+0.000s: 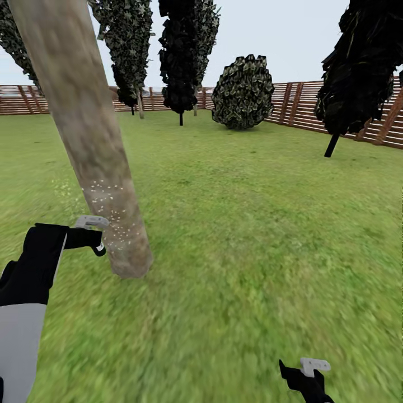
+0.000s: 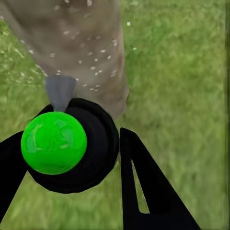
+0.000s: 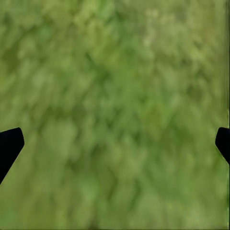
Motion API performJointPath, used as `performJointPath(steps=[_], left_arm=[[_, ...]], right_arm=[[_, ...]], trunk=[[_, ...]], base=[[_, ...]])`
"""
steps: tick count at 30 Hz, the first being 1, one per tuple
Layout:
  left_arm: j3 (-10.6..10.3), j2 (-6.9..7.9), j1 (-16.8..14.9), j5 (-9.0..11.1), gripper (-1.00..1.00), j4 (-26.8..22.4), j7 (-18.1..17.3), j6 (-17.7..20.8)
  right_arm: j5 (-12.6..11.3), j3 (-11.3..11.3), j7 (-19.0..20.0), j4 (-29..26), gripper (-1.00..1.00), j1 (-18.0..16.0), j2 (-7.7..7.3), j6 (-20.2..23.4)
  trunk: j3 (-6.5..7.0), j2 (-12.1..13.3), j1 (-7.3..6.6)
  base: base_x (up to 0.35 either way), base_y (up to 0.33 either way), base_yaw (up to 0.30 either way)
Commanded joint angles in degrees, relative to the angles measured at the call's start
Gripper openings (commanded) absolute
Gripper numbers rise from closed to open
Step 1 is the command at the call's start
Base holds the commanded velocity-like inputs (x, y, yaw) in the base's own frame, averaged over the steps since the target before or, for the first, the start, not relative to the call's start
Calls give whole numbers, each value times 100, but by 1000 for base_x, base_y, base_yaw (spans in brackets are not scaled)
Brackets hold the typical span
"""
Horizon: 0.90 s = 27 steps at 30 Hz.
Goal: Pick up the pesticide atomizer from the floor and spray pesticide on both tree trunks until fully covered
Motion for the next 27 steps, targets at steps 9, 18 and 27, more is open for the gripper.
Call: performJointPath(steps=[9,18,27], left_arm=[[16,-10,0,-4,-100,0,1,-1],[24,-10,0,-6,-100,0,1,-4],[30,-2,0,-8,-100,7,9,-10]], right_arm=[[0,-1,4,0,100,0,-7,-5],[-3,4,4,0,100,0,2,-5],[1,8,4,0,100,0,2,-2]], trunk=[[0,0,0],[0,0,0],[0,0,0]], base=[[5,-273,0],[0,-274,197],[0,-275,277]])
